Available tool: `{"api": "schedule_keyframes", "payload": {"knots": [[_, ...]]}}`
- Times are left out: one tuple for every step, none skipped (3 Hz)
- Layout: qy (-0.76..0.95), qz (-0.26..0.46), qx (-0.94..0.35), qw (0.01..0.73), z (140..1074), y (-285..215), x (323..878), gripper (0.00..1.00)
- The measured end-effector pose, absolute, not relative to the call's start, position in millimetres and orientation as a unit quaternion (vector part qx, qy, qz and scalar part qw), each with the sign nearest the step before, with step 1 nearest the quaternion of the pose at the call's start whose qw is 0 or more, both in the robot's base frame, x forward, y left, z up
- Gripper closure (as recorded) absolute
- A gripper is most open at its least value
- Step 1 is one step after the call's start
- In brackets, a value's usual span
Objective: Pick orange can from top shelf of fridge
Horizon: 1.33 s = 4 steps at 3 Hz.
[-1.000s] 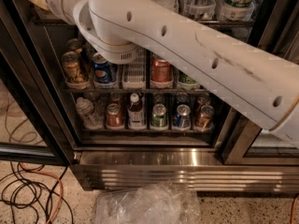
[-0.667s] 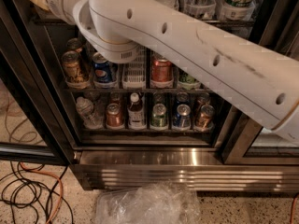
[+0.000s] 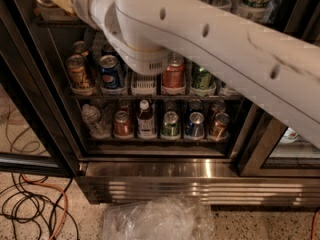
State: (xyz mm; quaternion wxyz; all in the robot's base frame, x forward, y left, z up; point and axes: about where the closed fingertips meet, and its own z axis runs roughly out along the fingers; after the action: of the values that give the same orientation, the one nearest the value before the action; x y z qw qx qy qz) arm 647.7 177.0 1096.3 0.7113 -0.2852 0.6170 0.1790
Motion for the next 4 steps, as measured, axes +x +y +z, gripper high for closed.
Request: {"api": "schedule_keyframes", "payload": {"knots": [[0.638, 0.177, -0.273, 0.698, 1084.0, 162.5, 634.0, 1.00], [0.638, 0.177, -0.273, 0.698, 1084.9, 162.1, 631.6, 1.00], [0.655, 0.173, -0.256, 0.690, 1074.9, 148.0, 615.4, 1.00], [0.685, 0.181, -0.232, 0.666, 1055.0, 124.0, 562.2, 1.00]]}}
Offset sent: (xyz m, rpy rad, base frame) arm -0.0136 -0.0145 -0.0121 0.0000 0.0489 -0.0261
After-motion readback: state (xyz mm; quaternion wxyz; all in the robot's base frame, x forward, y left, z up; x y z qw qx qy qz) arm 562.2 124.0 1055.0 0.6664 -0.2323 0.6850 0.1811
